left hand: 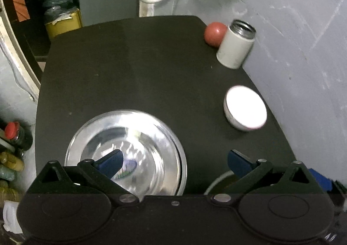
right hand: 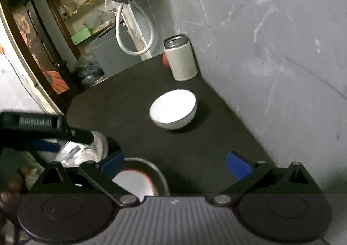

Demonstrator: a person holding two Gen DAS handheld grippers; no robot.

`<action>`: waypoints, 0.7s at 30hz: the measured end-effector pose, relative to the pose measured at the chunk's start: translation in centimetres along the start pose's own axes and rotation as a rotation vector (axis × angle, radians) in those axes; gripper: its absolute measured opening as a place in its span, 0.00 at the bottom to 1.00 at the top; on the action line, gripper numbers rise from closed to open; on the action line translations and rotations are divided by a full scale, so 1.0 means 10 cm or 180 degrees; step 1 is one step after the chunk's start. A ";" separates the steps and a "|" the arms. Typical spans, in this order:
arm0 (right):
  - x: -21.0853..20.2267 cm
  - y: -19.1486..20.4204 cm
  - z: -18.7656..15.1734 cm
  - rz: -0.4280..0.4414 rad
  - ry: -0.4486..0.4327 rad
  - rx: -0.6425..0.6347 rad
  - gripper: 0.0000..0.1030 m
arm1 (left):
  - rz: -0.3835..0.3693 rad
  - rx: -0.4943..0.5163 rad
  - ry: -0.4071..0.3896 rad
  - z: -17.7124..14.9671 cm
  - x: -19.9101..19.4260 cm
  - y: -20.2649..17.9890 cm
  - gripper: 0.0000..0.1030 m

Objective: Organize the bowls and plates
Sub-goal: 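Move both tools to the plain white bowl near the thermos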

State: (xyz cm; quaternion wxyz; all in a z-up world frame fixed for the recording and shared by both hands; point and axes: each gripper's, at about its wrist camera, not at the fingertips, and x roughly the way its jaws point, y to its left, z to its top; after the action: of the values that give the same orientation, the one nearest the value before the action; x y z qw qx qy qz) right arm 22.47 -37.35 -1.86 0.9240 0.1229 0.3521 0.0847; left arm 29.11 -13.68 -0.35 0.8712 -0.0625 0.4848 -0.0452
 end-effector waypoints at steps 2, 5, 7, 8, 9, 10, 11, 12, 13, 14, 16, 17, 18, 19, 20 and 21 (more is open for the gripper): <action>0.07 0.05 0.01 -0.0118 -0.0031 -0.0117 1.00 | 0.0001 0.0000 -0.0014 0.08 0.05 -0.03 0.99; 0.21 0.09 0.05 -0.0301 -0.0020 -0.0280 1.00 | -0.0052 -0.0002 -0.0059 0.22 0.17 -0.10 0.99; 0.30 0.08 0.10 -0.0359 -0.0009 -0.0300 1.00 | -0.0094 -0.0007 -0.0063 0.32 0.27 -0.16 0.99; 0.33 0.07 0.12 -0.0362 -0.0023 -0.0291 1.00 | -0.0128 0.0004 -0.0058 0.38 0.33 -0.20 0.99; 0.35 0.06 0.16 -0.0367 -0.0045 -0.0277 1.00 | -0.0162 0.0028 -0.0058 0.44 0.40 -0.24 0.99; 0.39 0.04 0.19 -0.0374 -0.0067 -0.0257 1.00 | -0.0177 0.0056 -0.0059 0.48 0.45 -0.29 0.99; 0.41 0.03 0.21 -0.0379 -0.0080 -0.0232 1.00 | -0.0182 0.0096 -0.0057 0.52 0.51 -0.33 0.99; 0.46 0.01 0.24 -0.0380 -0.0091 -0.0184 1.00 | -0.0177 0.0141 -0.0050 0.57 0.57 -0.38 0.99; 0.50 -0.01 0.27 -0.0373 -0.0095 -0.0141 1.00 | -0.0173 0.0182 -0.0041 0.60 0.63 -0.41 0.99; 0.54 -0.02 0.29 -0.0364 -0.0105 -0.0088 1.00 | -0.0181 0.0213 -0.0025 0.64 0.69 -0.45 0.99; 0.62 -0.04 0.33 -0.0351 -0.0138 0.0013 1.00 | -0.0213 0.0214 0.0027 0.71 0.81 -0.52 0.99; 0.68 -0.06 0.35 -0.0348 -0.0129 0.0033 0.99 | -0.0239 0.0212 0.0055 0.73 0.86 -0.54 0.99; 0.74 -0.06 0.37 -0.0355 -0.0110 0.0044 0.98 | -0.0265 0.0225 0.0090 0.75 0.91 -0.56 0.99; 0.79 -0.06 0.38 -0.0355 -0.0086 0.0055 0.96 | -0.0281 0.0242 0.0121 0.77 0.95 -0.58 0.99; 0.82 -0.06 0.40 -0.0345 -0.0071 0.0064 0.94 | -0.0285 0.0260 0.0146 0.78 0.99 -0.61 0.99; 0.86 -0.07 0.41 -0.0337 -0.0055 0.0072 0.93 | -0.0282 0.0268 0.0162 0.79 1.03 -0.63 0.99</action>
State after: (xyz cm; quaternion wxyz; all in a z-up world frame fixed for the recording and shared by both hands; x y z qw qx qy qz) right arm 31.62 -36.58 -4.51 0.9287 0.1152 0.3512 0.0307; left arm 41.14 -20.82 -3.92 0.8575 -0.0461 0.5013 -0.1057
